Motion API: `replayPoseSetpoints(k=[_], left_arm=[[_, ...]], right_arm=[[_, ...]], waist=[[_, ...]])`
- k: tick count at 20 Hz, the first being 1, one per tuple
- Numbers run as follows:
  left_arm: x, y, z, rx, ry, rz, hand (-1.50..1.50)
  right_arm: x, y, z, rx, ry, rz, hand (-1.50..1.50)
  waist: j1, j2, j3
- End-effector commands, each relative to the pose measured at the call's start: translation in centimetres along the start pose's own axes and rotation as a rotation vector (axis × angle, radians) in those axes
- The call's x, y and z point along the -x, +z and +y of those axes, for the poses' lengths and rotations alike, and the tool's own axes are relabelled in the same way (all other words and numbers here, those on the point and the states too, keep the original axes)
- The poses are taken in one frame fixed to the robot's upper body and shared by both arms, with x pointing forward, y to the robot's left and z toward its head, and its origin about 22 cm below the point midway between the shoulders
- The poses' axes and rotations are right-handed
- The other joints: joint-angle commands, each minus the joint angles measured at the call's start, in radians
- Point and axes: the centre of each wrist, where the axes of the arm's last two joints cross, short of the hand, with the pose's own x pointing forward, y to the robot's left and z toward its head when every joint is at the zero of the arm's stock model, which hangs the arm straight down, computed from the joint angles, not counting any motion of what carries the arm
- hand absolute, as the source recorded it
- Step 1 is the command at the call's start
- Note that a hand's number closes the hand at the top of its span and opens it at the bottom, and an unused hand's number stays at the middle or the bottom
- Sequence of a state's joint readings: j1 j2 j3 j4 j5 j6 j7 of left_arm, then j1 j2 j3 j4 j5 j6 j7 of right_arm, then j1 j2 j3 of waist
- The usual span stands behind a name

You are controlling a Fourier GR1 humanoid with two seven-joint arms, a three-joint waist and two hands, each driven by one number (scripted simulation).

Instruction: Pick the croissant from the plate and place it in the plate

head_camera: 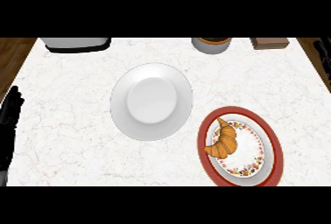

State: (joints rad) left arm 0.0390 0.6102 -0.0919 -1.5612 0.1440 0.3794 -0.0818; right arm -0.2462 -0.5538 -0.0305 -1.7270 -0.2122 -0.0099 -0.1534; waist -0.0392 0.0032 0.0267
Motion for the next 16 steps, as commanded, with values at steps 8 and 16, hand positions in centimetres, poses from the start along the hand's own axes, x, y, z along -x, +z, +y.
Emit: replayPoseSetpoints(k=[8, 16], left_arm=[[-0.3, 0.3, -4.7, 0.161, 0.233, 0.165, 0.0], [0.0, -2.7, -5.4, 0.254, 0.278, 0.244, 0.0]], right_arm=[[4.7, 5.8, -4.5, -0.11, 0.398, 0.222, 1.5], [15.0, 20.2, 8.0, 0.188, -0.18, 0.28, -1.5]], waist=[[-0.019, 0.023, -0.046], [0.034, 0.002, -0.025]])
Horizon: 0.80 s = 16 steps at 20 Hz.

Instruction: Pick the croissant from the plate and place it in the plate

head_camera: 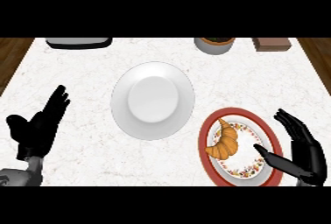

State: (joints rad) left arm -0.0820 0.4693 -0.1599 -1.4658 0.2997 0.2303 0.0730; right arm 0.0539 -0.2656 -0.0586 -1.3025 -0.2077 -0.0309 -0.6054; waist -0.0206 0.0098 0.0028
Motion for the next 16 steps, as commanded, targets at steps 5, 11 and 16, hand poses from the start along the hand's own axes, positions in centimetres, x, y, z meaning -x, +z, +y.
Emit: replayPoseSetpoints(k=[5, 11, 16], left_arm=[[1.2, -1.2, -0.8, 0.053, 0.019, 0.022, 0.0], [-1.8, -2.3, -2.4, 0.034, 0.016, 0.046, 0.0], [0.2, -1.6, -2.1, 0.043, 0.003, 0.039, 0.0]], right_arm=[[3.1, 2.1, -1.1, -0.162, 0.18, 0.049, -1.5], [-0.5, 2.1, -0.1, -0.225, 0.299, 0.073, -1.5], [-2.2, 2.0, -0.7, -0.359, 0.353, 0.21, -1.5]], waist=[[0.021, -0.009, -0.003], [0.015, -0.011, -0.004], [0.018, -0.012, -0.004]])
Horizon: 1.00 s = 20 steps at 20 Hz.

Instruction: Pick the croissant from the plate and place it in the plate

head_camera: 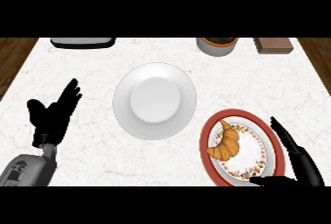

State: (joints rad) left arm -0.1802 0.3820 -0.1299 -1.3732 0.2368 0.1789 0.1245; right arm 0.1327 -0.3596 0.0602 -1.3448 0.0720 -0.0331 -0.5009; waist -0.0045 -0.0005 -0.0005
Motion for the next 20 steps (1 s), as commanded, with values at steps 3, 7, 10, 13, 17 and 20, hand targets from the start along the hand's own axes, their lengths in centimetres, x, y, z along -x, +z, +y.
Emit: replayPoseSetpoints(k=[3, 7, 10, 13, 17, 20], left_arm=[[-1.4, -0.4, -0.4, -0.001, 0.008, -0.011, 0.0], [-0.1, 0.4, 0.6, 0.0, -0.008, -0.001, 0.0], [0.0, 1.1, 0.6, -0.004, 0.001, 0.0, 0.0], [-1.1, -0.2, 0.3, -0.008, 0.004, -0.005, 0.0], [-0.3, -0.7, -0.2, 0.0, 0.003, -0.017, 0.0], [0.6, 0.7, 0.4, 0.003, 0.001, -0.009, 0.0]], right_arm=[[-3.1, -2.5, 0.8, -0.138, 0.107, 0.099, -1.5], [-2.6, -2.1, 0.9, -0.161, 0.229, 0.155, -1.5], [-3.7, -2.2, 2.0, -0.21, 0.286, 0.19, -1.5], [-4.4, -5.9, 1.9, -0.238, 0.323, 0.222, -1.5], [-3.4, -5.1, 4.9, -0.295, 0.343, 0.251, -1.5], [-5.6, -6.5, 4.6, -0.324, 0.342, 0.262, -1.5]], waist=[[0.006, 0.0, 0.0], [0.008, 0.0, 0.0], [0.008, -0.001, 0.0], [0.01, 0.001, 0.001], [0.006, 0.001, 0.001], [0.006, 0.0, 0.0]])
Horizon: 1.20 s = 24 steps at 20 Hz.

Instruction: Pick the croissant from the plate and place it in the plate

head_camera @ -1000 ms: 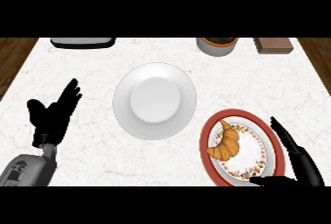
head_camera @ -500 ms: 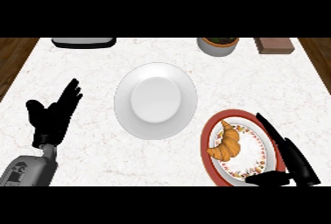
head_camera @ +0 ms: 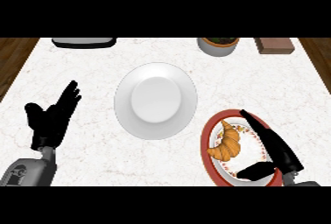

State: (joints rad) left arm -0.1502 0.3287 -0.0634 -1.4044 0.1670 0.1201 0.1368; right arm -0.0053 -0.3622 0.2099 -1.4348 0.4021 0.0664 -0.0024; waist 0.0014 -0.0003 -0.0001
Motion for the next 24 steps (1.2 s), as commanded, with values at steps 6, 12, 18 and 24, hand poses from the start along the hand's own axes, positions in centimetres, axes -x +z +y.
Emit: replayPoseSetpoints(k=[6, 12, 18, 24], left_arm=[[-0.1, -0.7, 0.9, -0.02, 0.007, 0.004, 0.0], [0.0, 0.4, 0.1, -0.007, 0.002, 0.008, 0.0], [0.6, -0.4, 0.3, 0.007, 0.004, -0.004, 0.0], [-0.6, -1.1, 0.9, 0.003, 0.018, -0.001, 0.0]], right_arm=[[-1.1, -3.2, 1.6, -0.04, 0.034, 0.035, -1.5], [-1.2, -2.4, 1.9, -0.025, 0.059, 0.06, -1.5], [-0.3, -4.6, 3.3, -0.129, 0.131, 0.075, -1.5], [-0.3, -5.3, 3.5, -0.19, 0.157, -0.058, 1.5]], waist=[[-0.001, 0.0, 0.0], [-0.002, 0.0, 0.0], [-0.001, 0.001, 0.0], [0.0, 0.001, 0.0]])
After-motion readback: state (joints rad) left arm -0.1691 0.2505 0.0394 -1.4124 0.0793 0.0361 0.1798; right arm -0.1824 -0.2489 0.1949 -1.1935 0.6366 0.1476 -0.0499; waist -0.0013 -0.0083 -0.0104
